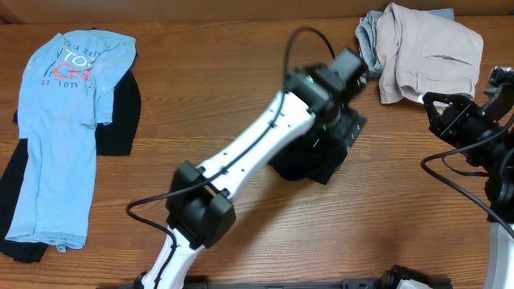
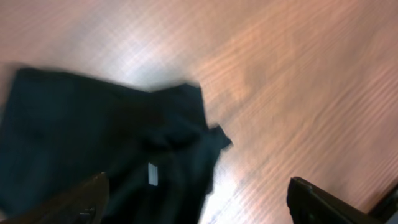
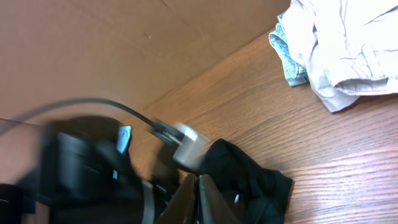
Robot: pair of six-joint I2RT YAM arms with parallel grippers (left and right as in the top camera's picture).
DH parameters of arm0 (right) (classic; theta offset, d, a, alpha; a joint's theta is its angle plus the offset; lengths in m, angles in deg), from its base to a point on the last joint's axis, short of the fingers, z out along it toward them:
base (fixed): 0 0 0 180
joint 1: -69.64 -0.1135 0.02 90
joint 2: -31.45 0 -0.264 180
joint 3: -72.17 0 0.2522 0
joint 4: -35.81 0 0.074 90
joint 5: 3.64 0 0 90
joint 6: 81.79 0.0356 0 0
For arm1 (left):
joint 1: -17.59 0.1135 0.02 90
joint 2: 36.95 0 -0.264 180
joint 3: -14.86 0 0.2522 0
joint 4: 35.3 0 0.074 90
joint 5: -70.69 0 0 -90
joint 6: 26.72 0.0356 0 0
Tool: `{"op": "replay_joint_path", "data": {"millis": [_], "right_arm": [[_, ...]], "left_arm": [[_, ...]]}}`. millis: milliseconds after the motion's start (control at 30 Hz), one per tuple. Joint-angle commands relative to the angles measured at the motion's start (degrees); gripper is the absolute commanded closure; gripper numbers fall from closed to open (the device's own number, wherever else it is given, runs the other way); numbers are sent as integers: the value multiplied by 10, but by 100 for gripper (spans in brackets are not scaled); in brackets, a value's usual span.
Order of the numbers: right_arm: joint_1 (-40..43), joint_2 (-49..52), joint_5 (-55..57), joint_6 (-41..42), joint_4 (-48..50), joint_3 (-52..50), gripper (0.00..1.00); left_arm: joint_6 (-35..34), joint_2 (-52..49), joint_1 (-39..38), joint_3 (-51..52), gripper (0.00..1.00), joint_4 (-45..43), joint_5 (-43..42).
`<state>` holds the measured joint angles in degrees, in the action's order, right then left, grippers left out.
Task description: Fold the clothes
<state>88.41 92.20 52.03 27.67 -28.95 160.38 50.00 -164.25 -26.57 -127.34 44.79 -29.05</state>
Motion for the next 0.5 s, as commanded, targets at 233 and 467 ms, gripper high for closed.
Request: {"op": "replay_joint_path", "data": {"millis": [233, 467], "right_arm": [[-43, 33, -3, -19, -12, 1, 68], [-211, 153, 49, -5, -2, 1, 47]], "left_arm": [[5, 0, 144, -236, 0, 90, 12], [26, 0, 235, -243, 0, 116, 9]]}}
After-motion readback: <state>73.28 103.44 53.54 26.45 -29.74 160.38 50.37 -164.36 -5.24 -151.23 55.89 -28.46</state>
